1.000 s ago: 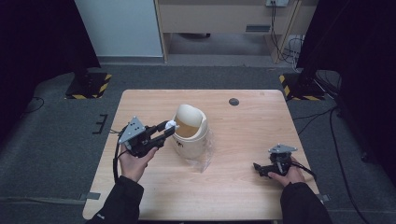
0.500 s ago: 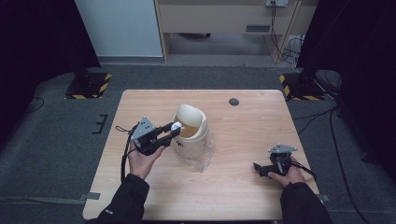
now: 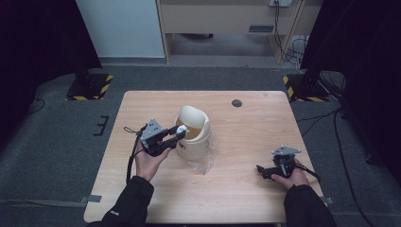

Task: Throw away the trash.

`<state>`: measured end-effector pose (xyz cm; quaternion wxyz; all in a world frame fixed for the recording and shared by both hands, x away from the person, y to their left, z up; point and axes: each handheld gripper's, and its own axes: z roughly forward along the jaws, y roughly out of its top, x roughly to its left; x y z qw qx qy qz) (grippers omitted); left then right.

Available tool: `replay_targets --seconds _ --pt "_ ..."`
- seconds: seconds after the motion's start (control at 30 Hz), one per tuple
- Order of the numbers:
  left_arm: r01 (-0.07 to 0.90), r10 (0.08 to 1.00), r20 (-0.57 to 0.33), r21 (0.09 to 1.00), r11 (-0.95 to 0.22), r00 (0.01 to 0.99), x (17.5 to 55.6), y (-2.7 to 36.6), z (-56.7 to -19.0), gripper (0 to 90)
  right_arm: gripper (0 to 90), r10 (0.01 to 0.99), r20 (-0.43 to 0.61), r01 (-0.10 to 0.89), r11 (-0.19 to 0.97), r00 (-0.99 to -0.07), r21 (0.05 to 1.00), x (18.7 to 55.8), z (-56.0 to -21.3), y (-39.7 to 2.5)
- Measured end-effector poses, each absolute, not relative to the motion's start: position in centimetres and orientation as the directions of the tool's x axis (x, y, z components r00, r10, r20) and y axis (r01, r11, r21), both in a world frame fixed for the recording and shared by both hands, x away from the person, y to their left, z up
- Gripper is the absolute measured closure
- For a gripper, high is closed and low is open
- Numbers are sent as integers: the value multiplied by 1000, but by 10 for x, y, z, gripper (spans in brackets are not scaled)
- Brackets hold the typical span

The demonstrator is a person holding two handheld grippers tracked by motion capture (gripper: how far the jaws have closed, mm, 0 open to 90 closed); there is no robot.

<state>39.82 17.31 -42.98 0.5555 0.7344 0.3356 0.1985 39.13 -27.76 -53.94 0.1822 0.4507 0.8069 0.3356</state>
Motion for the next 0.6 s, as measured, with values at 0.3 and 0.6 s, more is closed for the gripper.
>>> replay_targets --seconds 0.3,0.6 --pt "283 709 -85 945 -165 700 406 167 -436 629 5 850 9 605 368 -527 706 391 -539 -278" --pt "281 708 -89 946 -160 701 403 166 -436 532 5 849 8 605 370 -528 705 391 -539 -278"
